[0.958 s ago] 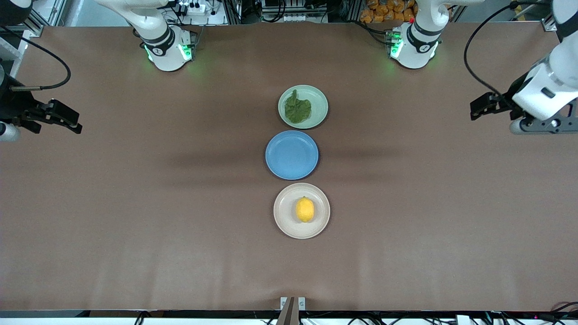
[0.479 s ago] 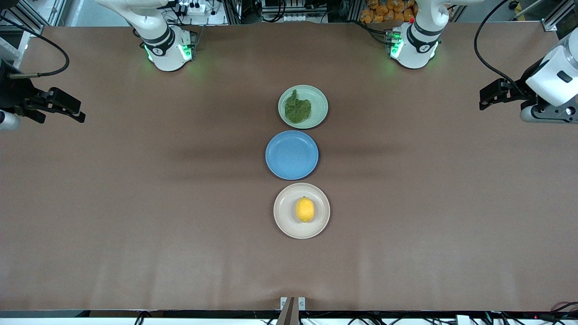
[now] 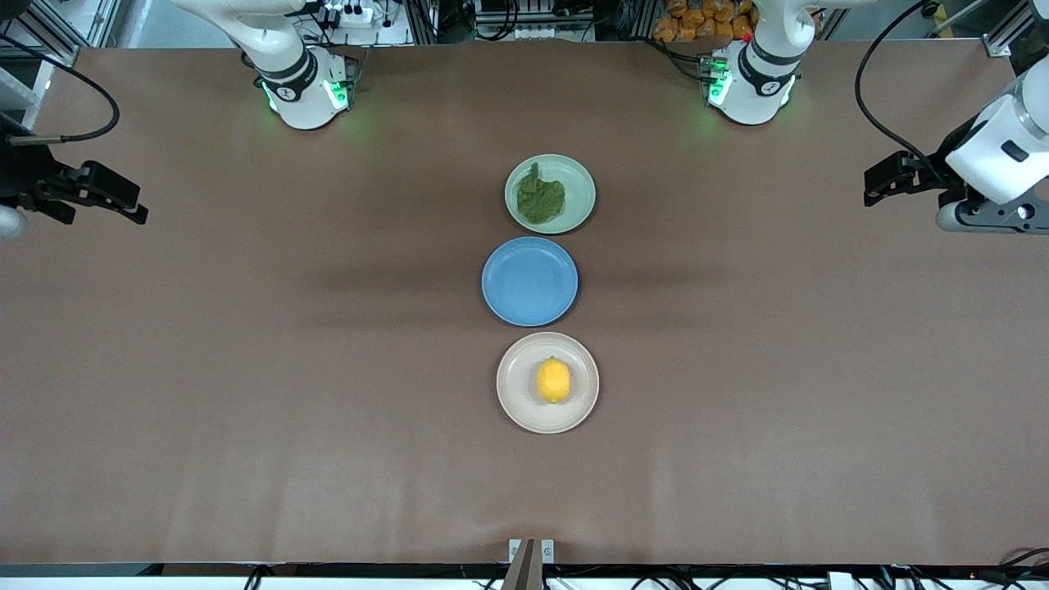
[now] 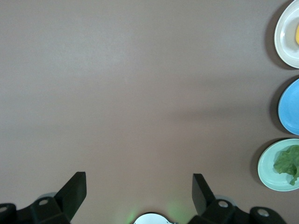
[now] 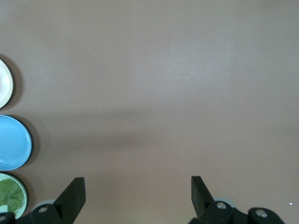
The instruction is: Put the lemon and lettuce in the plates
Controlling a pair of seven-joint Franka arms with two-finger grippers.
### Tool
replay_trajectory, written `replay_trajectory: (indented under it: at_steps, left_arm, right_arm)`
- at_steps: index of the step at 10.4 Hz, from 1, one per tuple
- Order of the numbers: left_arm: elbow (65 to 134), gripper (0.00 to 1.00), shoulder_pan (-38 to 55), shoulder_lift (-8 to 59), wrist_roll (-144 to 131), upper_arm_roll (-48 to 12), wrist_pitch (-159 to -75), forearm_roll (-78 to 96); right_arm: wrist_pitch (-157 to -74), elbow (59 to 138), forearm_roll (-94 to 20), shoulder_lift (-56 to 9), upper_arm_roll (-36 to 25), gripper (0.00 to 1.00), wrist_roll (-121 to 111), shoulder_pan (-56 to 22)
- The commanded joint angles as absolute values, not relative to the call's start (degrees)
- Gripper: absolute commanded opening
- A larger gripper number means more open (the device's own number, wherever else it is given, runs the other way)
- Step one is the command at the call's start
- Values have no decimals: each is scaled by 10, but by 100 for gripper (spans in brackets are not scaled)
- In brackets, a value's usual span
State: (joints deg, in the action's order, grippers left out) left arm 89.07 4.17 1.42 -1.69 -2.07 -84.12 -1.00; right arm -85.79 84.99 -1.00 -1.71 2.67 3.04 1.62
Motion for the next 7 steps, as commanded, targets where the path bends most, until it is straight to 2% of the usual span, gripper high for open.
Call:
replay_trajectory:
  at_steps: [1, 7]
  left_arm:
    - [868, 100, 29, 26, -25, -30, -830, -1]
    - [868, 100, 35, 34, -31, -31, -831, -2]
  right_arm:
    - [-859, 853, 1, -13, 26, 100, 24, 16]
    - [-860, 855, 1, -11, 23, 100, 24, 11]
